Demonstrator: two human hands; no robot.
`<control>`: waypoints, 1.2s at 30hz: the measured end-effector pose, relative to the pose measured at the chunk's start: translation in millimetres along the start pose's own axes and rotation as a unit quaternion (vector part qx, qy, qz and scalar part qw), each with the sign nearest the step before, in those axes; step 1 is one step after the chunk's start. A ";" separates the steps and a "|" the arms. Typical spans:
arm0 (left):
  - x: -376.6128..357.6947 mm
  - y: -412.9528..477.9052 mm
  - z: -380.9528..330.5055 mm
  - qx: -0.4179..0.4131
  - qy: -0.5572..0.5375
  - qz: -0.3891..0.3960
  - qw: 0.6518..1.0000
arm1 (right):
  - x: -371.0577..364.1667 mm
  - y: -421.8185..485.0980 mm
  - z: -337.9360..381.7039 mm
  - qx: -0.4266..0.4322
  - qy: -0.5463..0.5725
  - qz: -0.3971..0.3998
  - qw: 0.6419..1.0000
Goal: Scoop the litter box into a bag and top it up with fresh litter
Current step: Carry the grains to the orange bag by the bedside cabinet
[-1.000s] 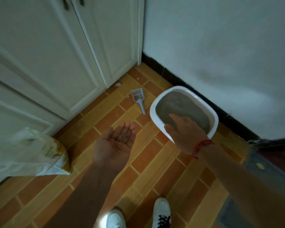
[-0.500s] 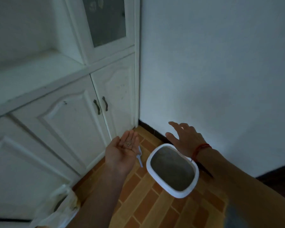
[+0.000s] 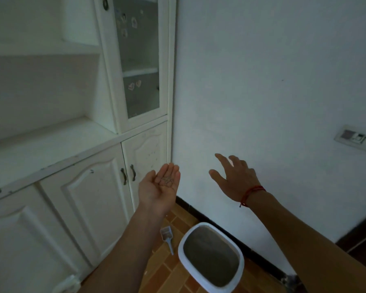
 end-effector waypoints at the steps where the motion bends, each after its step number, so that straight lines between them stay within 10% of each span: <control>1: -3.1 -1.4 4.8 0.004 0.003 0.003 1.000 | 3.8 -3.1 -2.2 -0.002 -0.002 -0.005 1.000; 36: -60.3 -49.5 252.5 0.331 0.158 0.129 0.921 | 94.1 -262.7 -133.5 -0.363 -0.171 -0.061 0.914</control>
Point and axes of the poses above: each hand's wrist, its own y-axis towards the middle knuckle, its own x-axis out of the back of the hand, z = x × y, the point moved 5 cm from there along y, towards the middle knuckle, and after that the axes turned 5 degrees about x, right-handed, at the moved point
